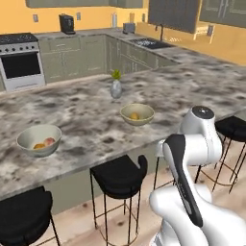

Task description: Take the fruits from the plate on the dining counter and place two fruits in each bowl.

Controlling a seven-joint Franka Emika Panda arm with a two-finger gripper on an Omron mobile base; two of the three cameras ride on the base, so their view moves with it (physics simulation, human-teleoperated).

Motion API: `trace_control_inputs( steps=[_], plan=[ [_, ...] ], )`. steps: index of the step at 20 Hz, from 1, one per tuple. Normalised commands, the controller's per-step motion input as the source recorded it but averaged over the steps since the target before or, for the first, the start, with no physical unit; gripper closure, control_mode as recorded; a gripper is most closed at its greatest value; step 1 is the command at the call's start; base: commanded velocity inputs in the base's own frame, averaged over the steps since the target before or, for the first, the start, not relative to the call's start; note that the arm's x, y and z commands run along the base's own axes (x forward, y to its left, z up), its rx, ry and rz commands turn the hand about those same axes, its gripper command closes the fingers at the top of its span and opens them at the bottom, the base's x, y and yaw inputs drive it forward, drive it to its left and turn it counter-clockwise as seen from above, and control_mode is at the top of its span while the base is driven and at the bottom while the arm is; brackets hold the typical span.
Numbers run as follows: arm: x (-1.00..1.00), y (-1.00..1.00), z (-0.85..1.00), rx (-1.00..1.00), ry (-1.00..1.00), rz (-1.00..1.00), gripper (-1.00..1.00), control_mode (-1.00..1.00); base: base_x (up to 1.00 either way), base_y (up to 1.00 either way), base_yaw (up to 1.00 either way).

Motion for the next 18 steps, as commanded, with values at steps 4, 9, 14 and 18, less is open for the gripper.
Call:
trace_control_inputs(
  steps=[4,9,14,18],
  plan=[
    [0.0,0.0,0.0,0.0,0.0,0.0,1.0,1.0,0.58,-1.0,0.32],
    [0.0,0.0,0.0,0.0,0.0,0.0,1.0,1.0,0.59,-0.54,0.27],
    [0.0,0.0,0.0,0.0,0.0,0.0,1.0,1.0,0.18,-0.02,0.25],
    [0.0,0.0,0.0,0.0,0.0,0.0,1.0,1.0,0.53,-0.09,0.28]
  ],
)
